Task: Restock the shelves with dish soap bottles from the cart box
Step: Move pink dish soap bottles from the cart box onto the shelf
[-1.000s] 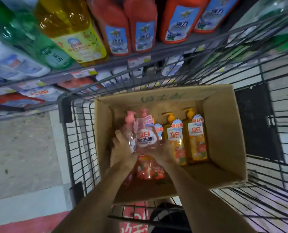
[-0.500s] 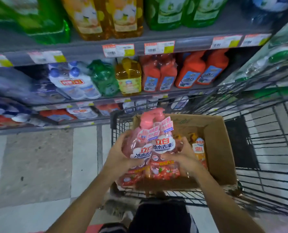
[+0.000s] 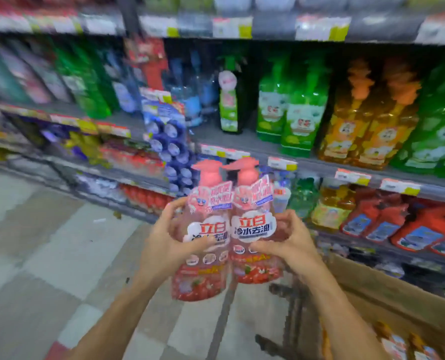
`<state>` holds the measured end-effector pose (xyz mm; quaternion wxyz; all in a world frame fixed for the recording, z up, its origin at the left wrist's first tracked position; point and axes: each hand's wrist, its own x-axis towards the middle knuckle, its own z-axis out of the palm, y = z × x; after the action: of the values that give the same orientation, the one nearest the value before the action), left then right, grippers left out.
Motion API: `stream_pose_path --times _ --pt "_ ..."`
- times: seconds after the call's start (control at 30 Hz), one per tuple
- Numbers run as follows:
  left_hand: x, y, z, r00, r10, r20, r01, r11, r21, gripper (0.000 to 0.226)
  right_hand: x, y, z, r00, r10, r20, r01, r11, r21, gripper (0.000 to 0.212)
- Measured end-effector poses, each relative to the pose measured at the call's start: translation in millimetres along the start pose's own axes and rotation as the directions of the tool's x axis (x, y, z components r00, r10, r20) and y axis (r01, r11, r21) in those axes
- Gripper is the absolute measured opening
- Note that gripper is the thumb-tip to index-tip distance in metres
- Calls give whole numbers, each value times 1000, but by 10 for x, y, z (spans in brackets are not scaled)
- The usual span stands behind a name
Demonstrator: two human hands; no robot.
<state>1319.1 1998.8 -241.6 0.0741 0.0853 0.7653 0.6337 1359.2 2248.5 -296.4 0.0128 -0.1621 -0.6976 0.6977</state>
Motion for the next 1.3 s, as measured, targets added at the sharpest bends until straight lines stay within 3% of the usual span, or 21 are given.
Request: stream_pose_path --times 0.2,0.5,0.73,0.87,1.13,1.23,1.3 --pt "-269 337 -1339 943 42 -329 -95 985 -146 76 133 -902 1329 930 -226 289 236 972 2 66" --pt "-333 665 -2530 846 103 -523 -243 948 -206 72 360 -1560 2705 804 -363 470 357 928 106 85" --pt "150 579 -3304 824 102 -558 -226 961 -157 70 884 -1739 3566 794 -379 476 379 920 101 76" --pt "640 582 -3800 812 117 -571 -245 957 -152 89 1351 -1933 4008 778 -383 498 384 917 105 93" --pt "1703 753 -4683 817 175 -549 -265 960 -87 117 2215 -2477 4821 763 -421 491 394 904 164 74" --pt "2062 848 -4919 844 189 -502 -283 952 -117 103 2480 -2668 5029 760 -442 477 425 893 149 80" --pt "2306 898 -5055 860 199 -470 -288 950 -124 106 2677 -2775 5129 757 -466 459 463 877 128 81"
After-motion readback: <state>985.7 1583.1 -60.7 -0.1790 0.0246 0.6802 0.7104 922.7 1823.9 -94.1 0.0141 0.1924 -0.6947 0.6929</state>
